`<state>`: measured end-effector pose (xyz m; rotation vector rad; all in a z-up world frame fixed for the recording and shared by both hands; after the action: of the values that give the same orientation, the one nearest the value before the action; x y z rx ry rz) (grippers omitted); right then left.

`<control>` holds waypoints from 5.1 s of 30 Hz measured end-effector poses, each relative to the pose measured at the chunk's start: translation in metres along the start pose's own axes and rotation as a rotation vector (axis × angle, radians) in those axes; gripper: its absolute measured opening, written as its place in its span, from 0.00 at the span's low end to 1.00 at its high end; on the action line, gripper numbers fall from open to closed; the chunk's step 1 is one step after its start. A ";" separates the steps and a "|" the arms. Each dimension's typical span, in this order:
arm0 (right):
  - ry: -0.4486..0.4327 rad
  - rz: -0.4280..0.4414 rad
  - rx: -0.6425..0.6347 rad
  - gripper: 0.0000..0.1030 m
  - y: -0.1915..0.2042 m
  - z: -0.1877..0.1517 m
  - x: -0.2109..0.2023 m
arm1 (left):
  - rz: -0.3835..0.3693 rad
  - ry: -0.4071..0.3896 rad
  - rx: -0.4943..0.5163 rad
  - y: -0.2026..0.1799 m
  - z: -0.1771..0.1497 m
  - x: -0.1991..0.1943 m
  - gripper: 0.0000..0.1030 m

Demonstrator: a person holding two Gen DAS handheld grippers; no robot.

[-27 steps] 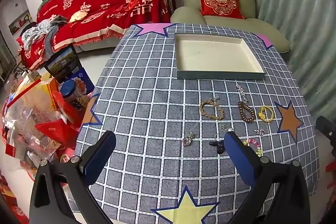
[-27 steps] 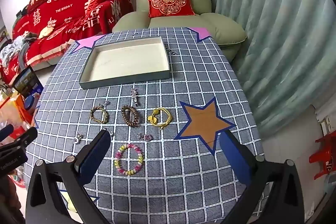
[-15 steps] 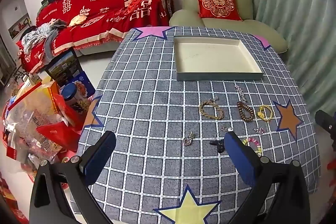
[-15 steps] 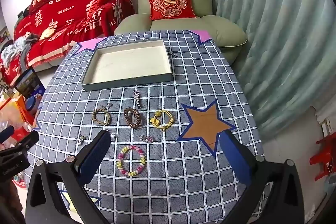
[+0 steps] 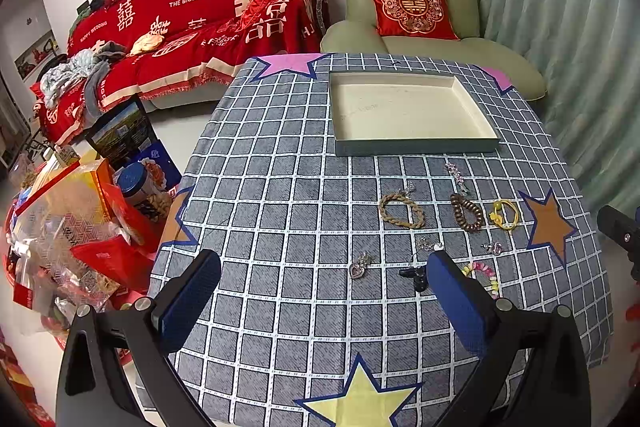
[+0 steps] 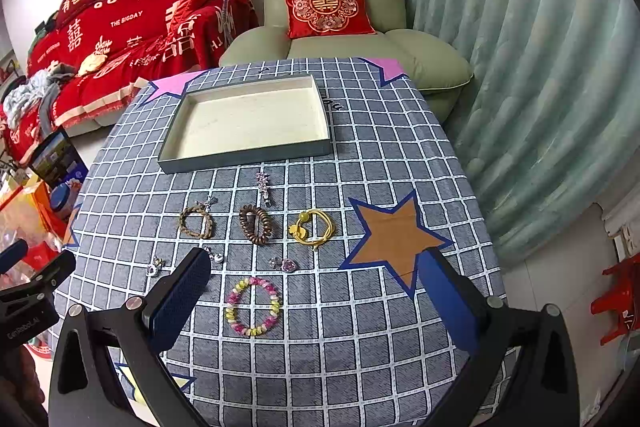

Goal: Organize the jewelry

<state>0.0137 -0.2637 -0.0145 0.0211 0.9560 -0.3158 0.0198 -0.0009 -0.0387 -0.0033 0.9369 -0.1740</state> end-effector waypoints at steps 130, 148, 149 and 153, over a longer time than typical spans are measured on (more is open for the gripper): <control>0.440 0.014 0.016 1.00 -0.027 -0.016 0.150 | -0.051 0.337 -0.002 0.007 -0.028 0.143 1.00; 0.497 0.036 -0.111 0.71 -0.012 0.006 0.234 | -0.092 0.375 0.036 -0.002 -0.030 0.177 0.73; 0.499 0.030 -0.124 0.71 -0.012 0.007 0.236 | -0.093 0.375 0.044 -0.003 -0.029 0.177 0.69; 0.475 0.031 -0.152 0.62 -0.009 0.007 0.238 | -0.105 0.370 0.070 -0.014 -0.028 0.174 0.42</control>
<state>0.1446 -0.3342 -0.2013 -0.0297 1.4476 -0.2112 0.0963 -0.0391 -0.1937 0.0454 1.3006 -0.3119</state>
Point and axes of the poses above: each gripper's, at about its wrist camera, not at the fingertips, and x roughly the way its jaws point, y to its left, z to its top, the point moved 5 cm from there along x, roughly the way its jaws point, and after that the axes turned 8 degrees about -z, right-handed, at the moved point
